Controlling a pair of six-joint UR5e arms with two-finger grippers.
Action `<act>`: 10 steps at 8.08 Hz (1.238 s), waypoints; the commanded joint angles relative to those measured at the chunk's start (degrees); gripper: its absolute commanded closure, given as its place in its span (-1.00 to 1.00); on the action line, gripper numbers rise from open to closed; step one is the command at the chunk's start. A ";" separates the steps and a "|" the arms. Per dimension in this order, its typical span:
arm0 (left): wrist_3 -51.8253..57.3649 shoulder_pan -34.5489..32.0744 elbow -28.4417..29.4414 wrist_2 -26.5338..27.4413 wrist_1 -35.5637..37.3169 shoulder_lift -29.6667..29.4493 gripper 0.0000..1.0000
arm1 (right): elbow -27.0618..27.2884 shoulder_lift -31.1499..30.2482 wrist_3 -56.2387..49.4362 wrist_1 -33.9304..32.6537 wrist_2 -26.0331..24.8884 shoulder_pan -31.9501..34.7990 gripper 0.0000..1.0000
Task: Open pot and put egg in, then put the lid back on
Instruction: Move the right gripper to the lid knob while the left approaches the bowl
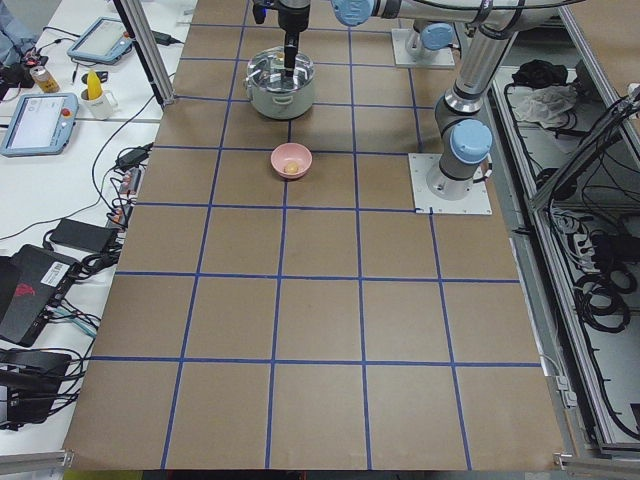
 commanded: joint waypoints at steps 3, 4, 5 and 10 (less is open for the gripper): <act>0.00 0.09 0.00 0.08 0.00 0.00 -1.00 | 0.23 0.09 0.06 -0.37 -0.15 0.05 -1.00; 0.09 0.35 -0.09 0.08 -0.09 0.00 -1.00 | 0.23 0.44 0.94 -1.94 0.64 0.13 -1.00; 0.18 0.53 -0.18 0.26 -0.26 0.00 -1.00 | 0.40 2.18 2.08 -6.66 0.91 0.83 -1.00; 3.43 5.45 -15.08 0.35 11.55 -2.09 -1.00 | -0.56 8.69 13.15 -16.70 2.93 15.05 -1.00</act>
